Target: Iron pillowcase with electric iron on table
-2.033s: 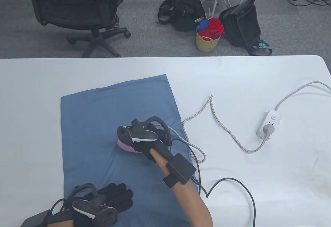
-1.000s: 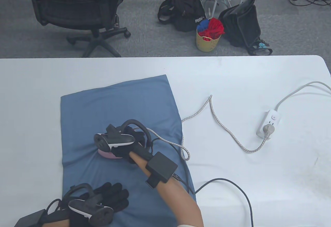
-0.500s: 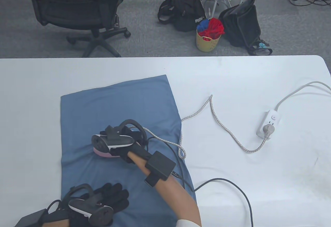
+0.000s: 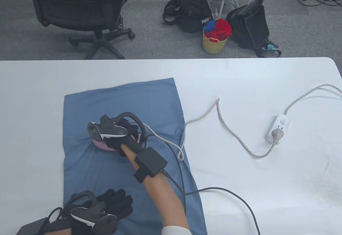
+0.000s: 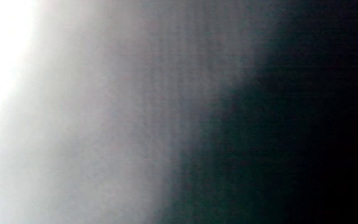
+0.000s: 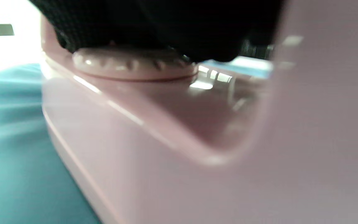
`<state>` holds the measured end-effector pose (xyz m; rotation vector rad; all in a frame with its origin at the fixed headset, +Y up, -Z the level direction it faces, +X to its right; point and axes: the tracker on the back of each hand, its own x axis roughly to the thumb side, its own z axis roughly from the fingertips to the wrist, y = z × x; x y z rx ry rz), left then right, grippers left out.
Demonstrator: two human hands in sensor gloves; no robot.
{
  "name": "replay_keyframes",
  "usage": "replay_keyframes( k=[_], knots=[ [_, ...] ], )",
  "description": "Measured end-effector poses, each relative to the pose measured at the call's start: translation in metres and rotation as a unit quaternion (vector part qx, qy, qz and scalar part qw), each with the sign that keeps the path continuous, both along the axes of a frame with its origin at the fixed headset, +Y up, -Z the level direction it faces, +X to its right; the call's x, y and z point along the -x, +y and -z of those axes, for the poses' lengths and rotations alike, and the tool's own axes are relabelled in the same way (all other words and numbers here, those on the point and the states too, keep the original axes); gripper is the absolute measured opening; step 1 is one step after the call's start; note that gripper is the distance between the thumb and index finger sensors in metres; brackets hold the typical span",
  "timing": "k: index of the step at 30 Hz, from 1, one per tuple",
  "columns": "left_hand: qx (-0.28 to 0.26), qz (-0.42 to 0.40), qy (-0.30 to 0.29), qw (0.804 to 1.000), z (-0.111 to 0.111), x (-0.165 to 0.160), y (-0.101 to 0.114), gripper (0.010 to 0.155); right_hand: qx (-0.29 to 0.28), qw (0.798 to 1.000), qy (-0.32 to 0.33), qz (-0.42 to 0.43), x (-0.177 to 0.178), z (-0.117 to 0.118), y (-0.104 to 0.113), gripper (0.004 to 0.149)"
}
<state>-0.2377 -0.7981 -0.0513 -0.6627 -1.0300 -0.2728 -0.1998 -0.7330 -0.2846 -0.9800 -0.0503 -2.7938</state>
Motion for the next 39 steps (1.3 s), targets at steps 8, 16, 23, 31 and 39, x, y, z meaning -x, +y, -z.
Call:
replay_keyframes(
  k=[8, 16, 23, 31, 39],
  knots=[
    [0.004, -0.001, -0.002, 1.0, 0.0, 0.0, 0.0, 0.076, 0.056, 0.995, -0.081, -0.005, -0.002, 0.034, 0.001, 0.034],
    [-0.012, -0.003, -0.007, 1.0, 0.0, 0.0, 0.001, 0.076, 0.053, 0.998, 0.01, 0.021, -0.009, -0.003, 0.017, 0.034],
    [-0.019, 0.002, -0.012, 1.0, -0.003, -0.001, 0.002, 0.076, 0.12, 0.974, 0.177, -0.076, 0.014, -0.098, 0.016, 0.035],
    [-0.008, -0.001, -0.016, 1.0, -0.002, -0.001, 0.0, 0.077, 0.054, 0.979, 0.199, -0.011, 0.033, -0.108, 0.003, 0.034],
    [0.002, -0.005, -0.017, 1.0, -0.001, -0.001, 0.0, 0.077, 0.033, 0.984, 0.174, 0.012, 0.037, -0.085, 0.001, 0.035]
  ],
)
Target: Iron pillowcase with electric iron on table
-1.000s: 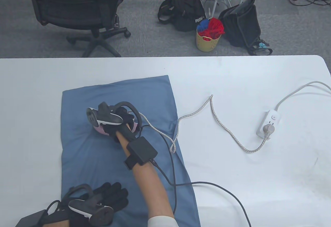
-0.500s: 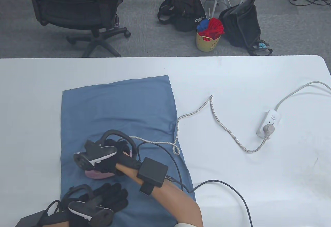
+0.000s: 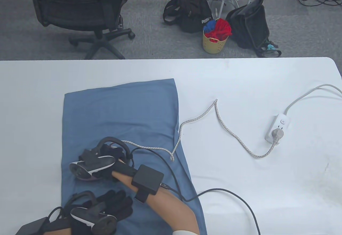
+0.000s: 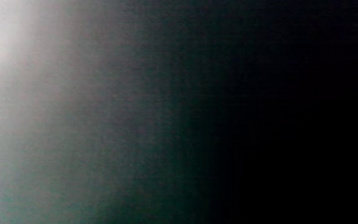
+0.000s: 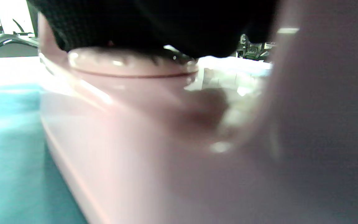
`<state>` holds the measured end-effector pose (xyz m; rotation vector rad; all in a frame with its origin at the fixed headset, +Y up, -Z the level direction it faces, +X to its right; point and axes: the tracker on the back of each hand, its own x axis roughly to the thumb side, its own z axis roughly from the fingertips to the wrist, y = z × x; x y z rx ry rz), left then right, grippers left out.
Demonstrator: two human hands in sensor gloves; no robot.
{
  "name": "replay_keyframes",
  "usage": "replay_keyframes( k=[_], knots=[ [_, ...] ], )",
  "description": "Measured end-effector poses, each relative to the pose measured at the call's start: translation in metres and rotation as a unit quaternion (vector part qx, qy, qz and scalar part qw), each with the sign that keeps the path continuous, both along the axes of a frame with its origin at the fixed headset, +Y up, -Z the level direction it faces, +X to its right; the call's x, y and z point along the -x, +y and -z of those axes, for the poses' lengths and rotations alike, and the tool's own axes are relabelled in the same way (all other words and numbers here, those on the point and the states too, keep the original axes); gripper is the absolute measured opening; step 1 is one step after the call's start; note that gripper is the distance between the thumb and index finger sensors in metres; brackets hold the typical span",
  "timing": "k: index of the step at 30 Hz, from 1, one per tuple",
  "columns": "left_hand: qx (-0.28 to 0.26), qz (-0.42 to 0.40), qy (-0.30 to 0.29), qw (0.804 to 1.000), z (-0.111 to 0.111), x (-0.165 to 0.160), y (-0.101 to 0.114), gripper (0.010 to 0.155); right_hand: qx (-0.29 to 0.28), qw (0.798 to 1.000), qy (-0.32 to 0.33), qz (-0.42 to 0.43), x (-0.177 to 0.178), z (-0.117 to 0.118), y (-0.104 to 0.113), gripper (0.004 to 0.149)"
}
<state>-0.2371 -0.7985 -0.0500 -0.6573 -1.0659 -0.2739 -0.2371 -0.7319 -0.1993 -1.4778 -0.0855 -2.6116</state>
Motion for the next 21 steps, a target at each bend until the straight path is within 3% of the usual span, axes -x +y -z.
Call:
replay_keyframes(
  k=[10, 14, 17, 21],
  knots=[
    [-0.001, 0.0, 0.0, 1.0, 0.0, 0.0, 0.001, 0.076, -0.011, 0.999, -0.043, 0.016, 0.005, 0.024, 0.005, 0.035],
    [0.0, -0.001, 0.001, 1.0, 0.0, 0.0, 0.001, 0.076, 0.027, 0.999, 0.018, 0.036, 0.014, -0.009, 0.017, 0.035],
    [-0.001, 0.001, 0.0, 1.0, 0.0, 0.0, 0.001, 0.076, 0.042, 0.997, 0.06, 0.016, 0.025, -0.035, 0.013, 0.036],
    [0.022, -0.001, 0.015, 1.0, 0.0, 0.0, -0.001, 0.076, -0.013, 0.997, 0.079, 0.004, 0.032, -0.05, 0.003, 0.035]
  ],
)
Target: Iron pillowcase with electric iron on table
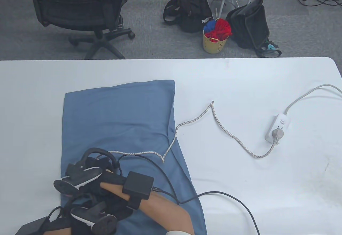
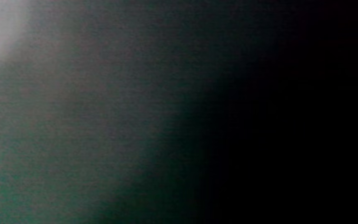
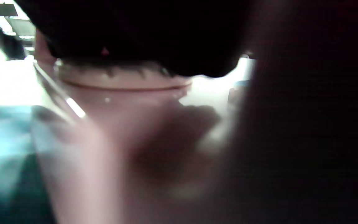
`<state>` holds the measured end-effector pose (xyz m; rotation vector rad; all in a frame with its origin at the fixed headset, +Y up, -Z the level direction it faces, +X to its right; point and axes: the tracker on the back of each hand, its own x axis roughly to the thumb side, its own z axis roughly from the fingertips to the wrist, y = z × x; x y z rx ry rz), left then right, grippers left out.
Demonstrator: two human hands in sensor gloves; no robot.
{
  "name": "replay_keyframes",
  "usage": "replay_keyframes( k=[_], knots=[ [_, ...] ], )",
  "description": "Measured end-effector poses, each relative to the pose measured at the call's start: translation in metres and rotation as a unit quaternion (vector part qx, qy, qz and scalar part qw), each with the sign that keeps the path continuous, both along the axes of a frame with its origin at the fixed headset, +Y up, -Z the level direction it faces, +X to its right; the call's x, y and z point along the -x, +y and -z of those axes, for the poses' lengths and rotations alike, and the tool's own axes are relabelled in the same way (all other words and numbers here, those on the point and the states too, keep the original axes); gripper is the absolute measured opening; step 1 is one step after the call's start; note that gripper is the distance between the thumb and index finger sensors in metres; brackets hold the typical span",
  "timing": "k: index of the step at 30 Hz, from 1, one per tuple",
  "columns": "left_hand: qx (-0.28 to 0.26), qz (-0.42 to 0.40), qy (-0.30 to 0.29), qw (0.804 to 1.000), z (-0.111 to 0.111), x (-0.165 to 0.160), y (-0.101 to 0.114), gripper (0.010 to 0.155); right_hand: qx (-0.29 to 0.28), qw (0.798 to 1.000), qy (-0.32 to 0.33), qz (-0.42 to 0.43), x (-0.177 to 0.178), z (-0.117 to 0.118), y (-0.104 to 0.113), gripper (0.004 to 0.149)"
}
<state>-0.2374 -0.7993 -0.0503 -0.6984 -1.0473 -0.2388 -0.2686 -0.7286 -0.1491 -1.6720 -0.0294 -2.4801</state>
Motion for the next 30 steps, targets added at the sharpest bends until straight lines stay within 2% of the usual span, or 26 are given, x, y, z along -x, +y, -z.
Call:
replay_keyframes(
  k=[4, 12, 18, 22, 26, 28, 30],
  knots=[
    [-0.022, 0.003, -0.017, 1.0, 0.001, -0.001, 0.002, 0.077, -0.011, 1.0, -0.027, 0.009, -0.001, 0.01, -0.002, 0.036],
    [-0.013, 0.0, -0.012, 1.0, 0.001, 0.0, 0.001, 0.077, -0.009, 0.996, -0.084, 0.025, -0.008, 0.054, -0.003, 0.037],
    [-0.014, -0.005, -0.014, 1.0, 0.002, 0.0, 0.001, 0.077, -0.024, 0.993, -0.11, 0.04, -0.017, 0.072, 0.001, 0.038],
    [-0.015, -0.004, -0.013, 1.0, 0.002, 0.0, 0.001, 0.078, -0.019, 0.989, -0.149, 0.02, -0.047, 0.087, 0.021, 0.038],
    [-0.012, -0.004, -0.011, 1.0, 0.003, 0.001, 0.001, 0.077, -0.057, 0.983, -0.169, -0.044, -0.094, 0.09, 0.039, 0.038],
    [-0.01, -0.003, -0.01, 1.0, 0.003, 0.001, 0.001, 0.077, -0.039, 0.983, -0.172, -0.054, -0.115, 0.089, 0.035, 0.038],
    [-0.009, -0.004, -0.009, 1.0, 0.003, 0.001, 0.001, 0.078, 0.0, 0.984, -0.173, -0.046, -0.133, 0.086, 0.02, 0.038]
  ],
)
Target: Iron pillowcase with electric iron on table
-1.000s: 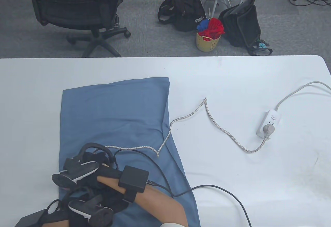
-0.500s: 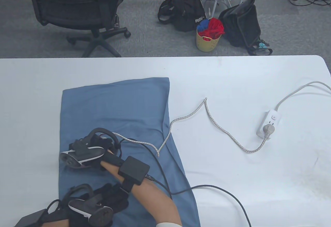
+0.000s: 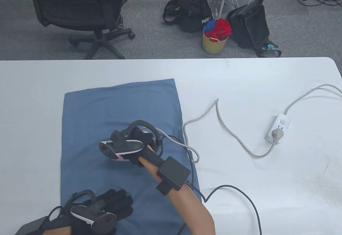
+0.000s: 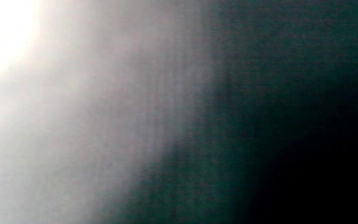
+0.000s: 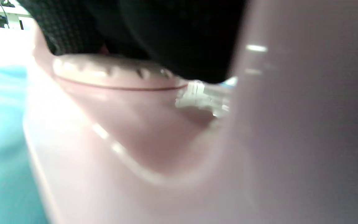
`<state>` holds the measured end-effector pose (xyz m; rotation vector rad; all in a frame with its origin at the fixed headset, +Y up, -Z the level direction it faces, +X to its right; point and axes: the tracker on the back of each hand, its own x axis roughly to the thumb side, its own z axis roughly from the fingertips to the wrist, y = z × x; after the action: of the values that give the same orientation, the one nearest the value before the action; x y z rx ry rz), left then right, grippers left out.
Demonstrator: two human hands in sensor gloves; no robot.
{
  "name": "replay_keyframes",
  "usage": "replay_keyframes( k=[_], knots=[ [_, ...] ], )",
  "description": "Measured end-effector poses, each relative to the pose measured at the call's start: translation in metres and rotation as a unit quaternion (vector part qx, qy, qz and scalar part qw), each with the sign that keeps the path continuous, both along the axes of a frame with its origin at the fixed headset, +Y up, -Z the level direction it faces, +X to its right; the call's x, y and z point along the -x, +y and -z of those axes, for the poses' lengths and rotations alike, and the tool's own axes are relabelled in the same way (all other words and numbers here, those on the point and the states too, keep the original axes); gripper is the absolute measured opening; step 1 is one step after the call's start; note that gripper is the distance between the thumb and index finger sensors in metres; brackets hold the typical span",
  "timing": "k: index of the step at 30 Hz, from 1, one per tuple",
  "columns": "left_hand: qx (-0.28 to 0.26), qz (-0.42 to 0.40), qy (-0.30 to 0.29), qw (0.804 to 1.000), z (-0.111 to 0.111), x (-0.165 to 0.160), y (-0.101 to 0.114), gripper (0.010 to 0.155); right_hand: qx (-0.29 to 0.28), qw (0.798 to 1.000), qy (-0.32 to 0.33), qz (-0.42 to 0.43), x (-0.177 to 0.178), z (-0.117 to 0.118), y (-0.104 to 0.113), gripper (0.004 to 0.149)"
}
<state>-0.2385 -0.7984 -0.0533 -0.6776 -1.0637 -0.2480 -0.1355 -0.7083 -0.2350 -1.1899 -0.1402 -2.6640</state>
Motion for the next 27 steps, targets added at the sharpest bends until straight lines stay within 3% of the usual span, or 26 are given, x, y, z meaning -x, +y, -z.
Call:
replay_keyframes(
  k=[2, 4, 6, 9, 11, 19, 23, 27],
  knots=[
    [0.0, 0.0, 0.0, 1.0, 0.0, 0.0, 0.0, 0.078, 0.022, 1.0, -0.008, 0.007, -0.01, -0.002, -0.017, 0.038],
    [0.0, 0.001, 0.0, 1.0, 0.0, 0.0, 0.0, 0.078, -0.001, 0.998, -0.011, 0.056, -0.014, -0.003, -0.02, 0.037],
    [0.002, 0.001, 0.0, 1.0, 0.001, 0.0, -0.001, 0.078, -0.005, 0.999, -0.023, 0.03, -0.013, 0.001, -0.021, 0.037],
    [0.004, 0.001, 0.001, 1.0, 0.001, 0.0, 0.0, 0.078, 0.046, 0.997, -0.06, 0.013, -0.006, 0.018, -0.019, 0.037],
    [0.002, 0.001, 0.001, 1.0, 0.001, 0.0, 0.0, 0.078, 0.048, 0.997, -0.067, 0.014, -0.003, 0.027, -0.02, 0.036],
    [0.001, 0.002, -0.001, 1.0, 0.001, 0.0, 0.0, 0.078, 0.002, 0.994, -0.109, 0.008, 0.008, 0.061, -0.022, 0.035],
    [0.003, 0.001, 0.0, 1.0, 0.001, 0.0, 0.0, 0.078, -0.049, 0.992, -0.102, 0.049, 0.003, 0.066, -0.025, 0.036],
    [0.002, 0.0, 0.0, 1.0, 0.001, 0.0, 0.0, 0.078, -0.05, 0.992, -0.096, 0.063, -0.003, 0.062, -0.019, 0.036]
  ],
)
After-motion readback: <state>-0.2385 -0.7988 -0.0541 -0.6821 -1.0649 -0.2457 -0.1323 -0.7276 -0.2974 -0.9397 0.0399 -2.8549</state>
